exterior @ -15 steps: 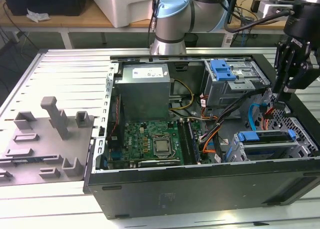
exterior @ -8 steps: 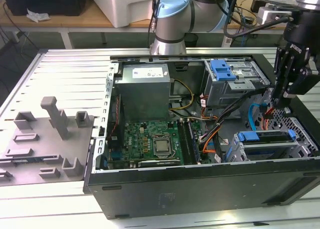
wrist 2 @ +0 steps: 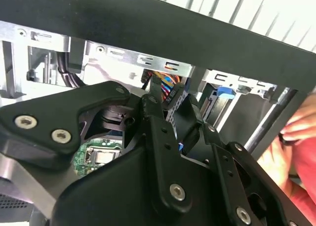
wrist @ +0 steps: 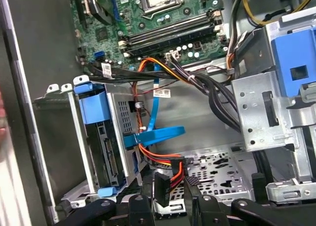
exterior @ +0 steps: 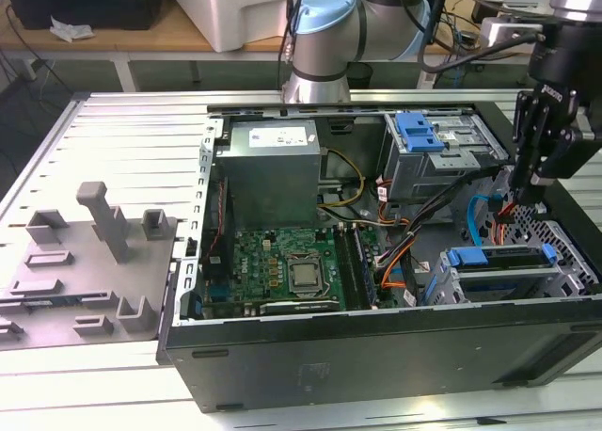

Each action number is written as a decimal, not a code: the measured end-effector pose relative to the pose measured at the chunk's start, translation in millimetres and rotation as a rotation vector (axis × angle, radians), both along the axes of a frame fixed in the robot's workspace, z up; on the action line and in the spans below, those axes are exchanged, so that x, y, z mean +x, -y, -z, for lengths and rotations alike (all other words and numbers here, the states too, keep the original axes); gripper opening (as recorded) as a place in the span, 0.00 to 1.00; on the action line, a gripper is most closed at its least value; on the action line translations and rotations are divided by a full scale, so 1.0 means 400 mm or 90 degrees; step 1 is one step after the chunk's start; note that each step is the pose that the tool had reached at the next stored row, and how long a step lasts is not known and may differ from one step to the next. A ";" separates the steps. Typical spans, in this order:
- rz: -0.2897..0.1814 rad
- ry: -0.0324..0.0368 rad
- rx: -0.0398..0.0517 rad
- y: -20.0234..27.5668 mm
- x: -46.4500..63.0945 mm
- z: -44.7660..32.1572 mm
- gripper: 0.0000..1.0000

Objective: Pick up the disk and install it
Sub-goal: 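Insert the first disk wire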

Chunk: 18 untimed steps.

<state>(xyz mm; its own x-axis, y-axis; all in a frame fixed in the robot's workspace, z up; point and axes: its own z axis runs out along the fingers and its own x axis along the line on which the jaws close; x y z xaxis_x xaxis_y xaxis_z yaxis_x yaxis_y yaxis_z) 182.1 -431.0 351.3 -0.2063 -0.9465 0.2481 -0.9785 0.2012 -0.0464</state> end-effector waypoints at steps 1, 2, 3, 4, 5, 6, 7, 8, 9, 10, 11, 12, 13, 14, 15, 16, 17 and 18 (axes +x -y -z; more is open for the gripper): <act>0.000 -0.0005 -0.0102 -0.006 0.000 0.001 0.39; 0.000 -0.0013 -0.0221 -0.012 0.000 0.001 0.39; 0.000 -0.0019 -0.0329 -0.017 0.001 0.002 0.39; 0.000 -0.0025 -0.0431 -0.022 0.001 0.002 0.39; 0.000 -0.0030 -0.0519 -0.027 0.002 0.003 0.39; 0.000 -0.0036 -0.0623 -0.036 0.004 0.005 0.39; 0.000 -0.0038 -0.0632 -0.038 0.006 0.007 0.39; 0.000 -0.0039 -0.0634 -0.040 0.010 0.008 0.39; 0.001 -0.0055 -0.0632 -0.042 0.017 0.010 0.39; 0.002 -0.0070 -0.0632 -0.044 0.020 0.011 0.39; 0.003 -0.0088 -0.0632 -0.046 0.022 0.011 0.39; 0.009 -0.0133 -0.0633 -0.048 0.023 0.013 0.39; 0.013 -0.0159 -0.0633 -0.049 0.023 0.013 0.39; 0.023 -0.0200 -0.0632 -0.050 0.023 0.015 0.39; 0.031 -0.0240 -0.0631 -0.051 0.023 0.017 0.39; 0.034 -0.0260 -0.0631 -0.051 0.024 0.017 0.39; 0.036 -0.0281 -0.0631 -0.052 0.025 0.018 0.39; 0.038 -0.0309 -0.0629 -0.052 0.026 0.019 0.39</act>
<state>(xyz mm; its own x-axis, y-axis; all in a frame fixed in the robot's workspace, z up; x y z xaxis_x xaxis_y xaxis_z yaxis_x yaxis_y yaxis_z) 192.4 -410.1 343.7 -0.2468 -0.9034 0.3506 -0.9665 0.2556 -0.0218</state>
